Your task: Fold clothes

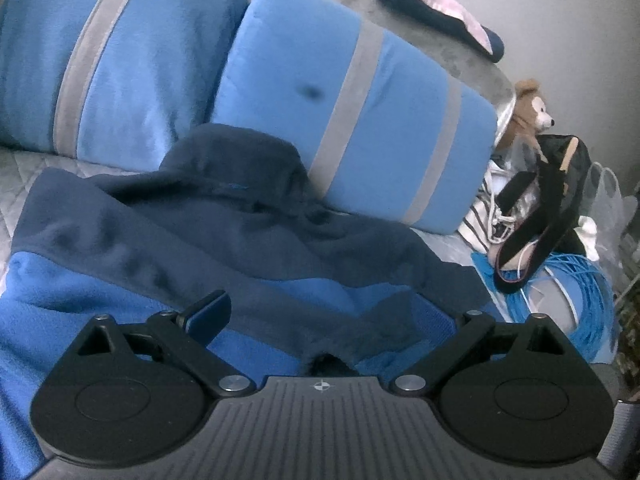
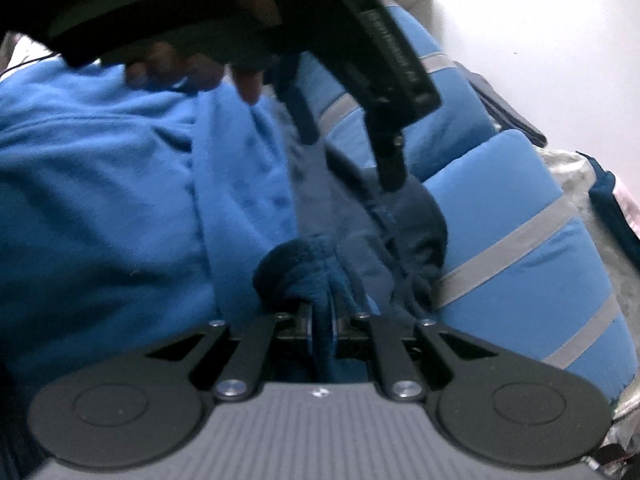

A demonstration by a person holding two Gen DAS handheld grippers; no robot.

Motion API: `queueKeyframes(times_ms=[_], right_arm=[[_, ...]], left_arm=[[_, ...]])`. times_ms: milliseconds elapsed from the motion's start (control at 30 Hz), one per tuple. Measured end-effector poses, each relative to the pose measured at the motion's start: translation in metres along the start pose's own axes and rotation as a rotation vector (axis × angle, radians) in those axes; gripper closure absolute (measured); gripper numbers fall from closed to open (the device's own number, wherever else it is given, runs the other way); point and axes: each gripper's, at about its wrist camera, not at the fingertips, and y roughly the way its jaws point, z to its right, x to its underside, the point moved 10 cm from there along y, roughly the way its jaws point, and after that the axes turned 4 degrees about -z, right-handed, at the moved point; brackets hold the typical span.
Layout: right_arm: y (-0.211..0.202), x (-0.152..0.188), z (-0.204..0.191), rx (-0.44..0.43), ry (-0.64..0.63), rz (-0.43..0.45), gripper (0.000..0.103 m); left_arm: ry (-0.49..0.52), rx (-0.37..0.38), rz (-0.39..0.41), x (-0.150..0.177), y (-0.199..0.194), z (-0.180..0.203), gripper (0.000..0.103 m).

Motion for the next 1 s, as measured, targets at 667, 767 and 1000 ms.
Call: queueKeyframes(times_ms=[667, 767, 1000], right_arm=[[-0.001, -0.008, -0.011, 0.015, -0.097, 0.010, 0.028], [-0.004, -0.012, -0.011, 0.026, -0.110, 0.022, 0.023], [-0.007, -0.009, -0.007, 0.047, -0.175, 0.039, 0.020]], left_arm=[[-0.067, 0.105, -0.028, 0.006, -0.006, 0.004, 0.004], [-0.120, 0.163, -0.056, 0.011, -0.001, 0.005, 0.004], [-0.229, 0.306, -0.135, 0.025, 0.012, 0.013, 0.005]])
